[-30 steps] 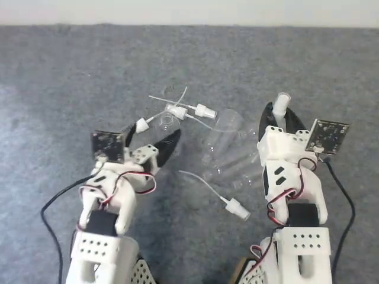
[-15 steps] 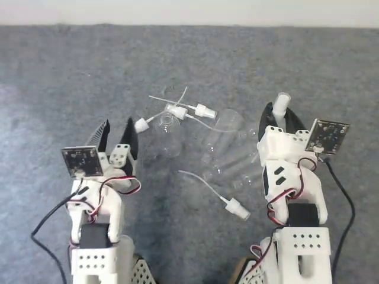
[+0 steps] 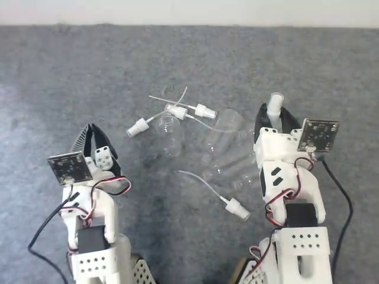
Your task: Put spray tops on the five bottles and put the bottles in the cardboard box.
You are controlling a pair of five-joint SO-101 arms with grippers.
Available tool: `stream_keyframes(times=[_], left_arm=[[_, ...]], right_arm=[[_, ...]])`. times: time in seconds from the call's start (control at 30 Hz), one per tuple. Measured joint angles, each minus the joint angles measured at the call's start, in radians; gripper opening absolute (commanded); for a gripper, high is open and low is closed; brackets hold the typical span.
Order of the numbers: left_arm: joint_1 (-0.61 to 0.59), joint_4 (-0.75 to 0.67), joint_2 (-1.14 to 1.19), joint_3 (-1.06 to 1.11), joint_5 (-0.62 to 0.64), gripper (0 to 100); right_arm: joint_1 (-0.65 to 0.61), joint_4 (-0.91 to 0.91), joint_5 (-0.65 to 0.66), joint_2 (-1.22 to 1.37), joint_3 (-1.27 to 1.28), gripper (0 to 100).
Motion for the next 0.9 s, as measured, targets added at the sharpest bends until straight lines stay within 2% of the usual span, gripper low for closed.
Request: stream_keyframes(times=[0.17,0.47,0.9], left_arm=[[-0.054,0.0,0.0,0.0,0.0,1],[-0.152,0.0,0.0,0.0,0.0,1],[-0.152,0.0,0.0,0.0,-0.055,1]], right_arm=[[-0.005,0.006,0.048,0.0,0.0,0.6],[-0.057,0.259,0.064,0.0,-0.164,0.7],[-0.164,0.388,0.137,0.0,-0.35,0.6]])
